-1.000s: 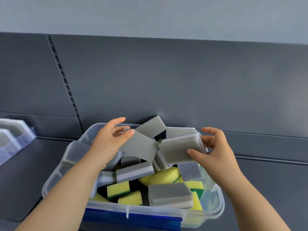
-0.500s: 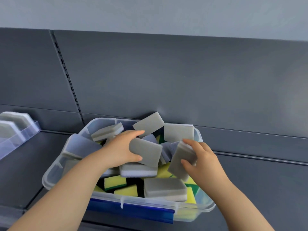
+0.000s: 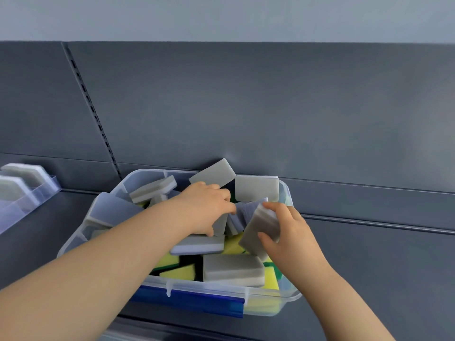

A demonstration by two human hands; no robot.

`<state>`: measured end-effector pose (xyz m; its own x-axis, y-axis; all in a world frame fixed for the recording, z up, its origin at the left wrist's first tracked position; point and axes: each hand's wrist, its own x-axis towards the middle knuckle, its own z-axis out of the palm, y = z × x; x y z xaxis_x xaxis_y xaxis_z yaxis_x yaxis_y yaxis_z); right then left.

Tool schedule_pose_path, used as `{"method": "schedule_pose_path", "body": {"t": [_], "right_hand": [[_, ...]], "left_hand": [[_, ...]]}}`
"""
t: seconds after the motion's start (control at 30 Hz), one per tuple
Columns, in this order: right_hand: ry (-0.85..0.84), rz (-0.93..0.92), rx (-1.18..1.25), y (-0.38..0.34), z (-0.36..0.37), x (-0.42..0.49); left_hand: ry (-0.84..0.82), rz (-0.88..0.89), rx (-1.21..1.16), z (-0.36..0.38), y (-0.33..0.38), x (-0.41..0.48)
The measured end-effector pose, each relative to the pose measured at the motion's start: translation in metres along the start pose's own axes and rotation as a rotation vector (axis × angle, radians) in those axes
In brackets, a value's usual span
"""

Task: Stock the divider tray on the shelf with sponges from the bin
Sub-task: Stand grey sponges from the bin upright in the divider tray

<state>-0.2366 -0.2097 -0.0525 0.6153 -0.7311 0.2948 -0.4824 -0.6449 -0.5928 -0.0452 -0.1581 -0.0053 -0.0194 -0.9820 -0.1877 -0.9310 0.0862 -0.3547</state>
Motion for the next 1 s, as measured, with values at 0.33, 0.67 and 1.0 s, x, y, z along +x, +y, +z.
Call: {"method": "schedule_pose_path", "body": {"t": [0.33, 0.67, 1.0], "right_hand": [[0.041, -0.005, 0.069, 0.004, 0.008, 0.0], [0.308, -0.127, 0.008, -0.039, 0.014, -0.008], [0.558, -0.084, -0.228, -0.159, 0.077, -0.043]], "left_hand": [[0.044, -0.037, 0.006, 0.004, 0.011, -0.008], [0.486, -0.083, -0.144, -0.001, -0.012, -0.089], [0.811, -0.333, -0.509, 0.071, -0.064, -0.259]]}}
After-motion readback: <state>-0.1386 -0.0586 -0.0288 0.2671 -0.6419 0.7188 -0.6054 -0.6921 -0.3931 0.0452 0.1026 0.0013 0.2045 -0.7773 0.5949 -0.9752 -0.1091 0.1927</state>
